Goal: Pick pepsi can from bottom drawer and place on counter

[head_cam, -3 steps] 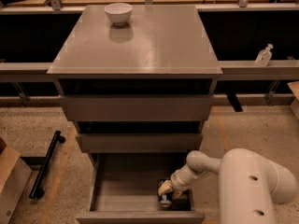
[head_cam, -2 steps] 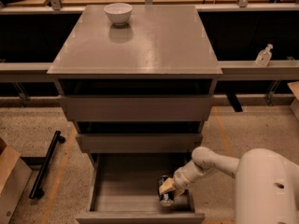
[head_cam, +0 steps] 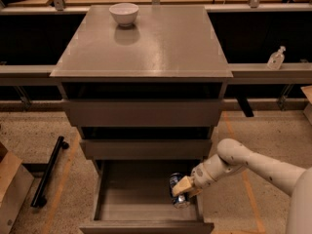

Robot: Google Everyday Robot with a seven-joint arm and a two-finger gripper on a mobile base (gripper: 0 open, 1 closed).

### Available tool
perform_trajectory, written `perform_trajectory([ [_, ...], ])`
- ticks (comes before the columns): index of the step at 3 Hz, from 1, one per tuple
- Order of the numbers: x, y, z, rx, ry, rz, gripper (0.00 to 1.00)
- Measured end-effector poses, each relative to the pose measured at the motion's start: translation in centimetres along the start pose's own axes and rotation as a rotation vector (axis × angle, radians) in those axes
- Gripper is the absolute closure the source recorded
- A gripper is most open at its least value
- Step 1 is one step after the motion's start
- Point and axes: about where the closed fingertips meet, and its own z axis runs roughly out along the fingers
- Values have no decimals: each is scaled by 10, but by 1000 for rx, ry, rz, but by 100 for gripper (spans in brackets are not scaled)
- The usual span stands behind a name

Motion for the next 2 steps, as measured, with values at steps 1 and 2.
perform_trajectory([
  [1, 4, 47, -62, 41, -32, -77, 100],
  [2, -11, 98, -127, 156, -93, -160, 100],
])
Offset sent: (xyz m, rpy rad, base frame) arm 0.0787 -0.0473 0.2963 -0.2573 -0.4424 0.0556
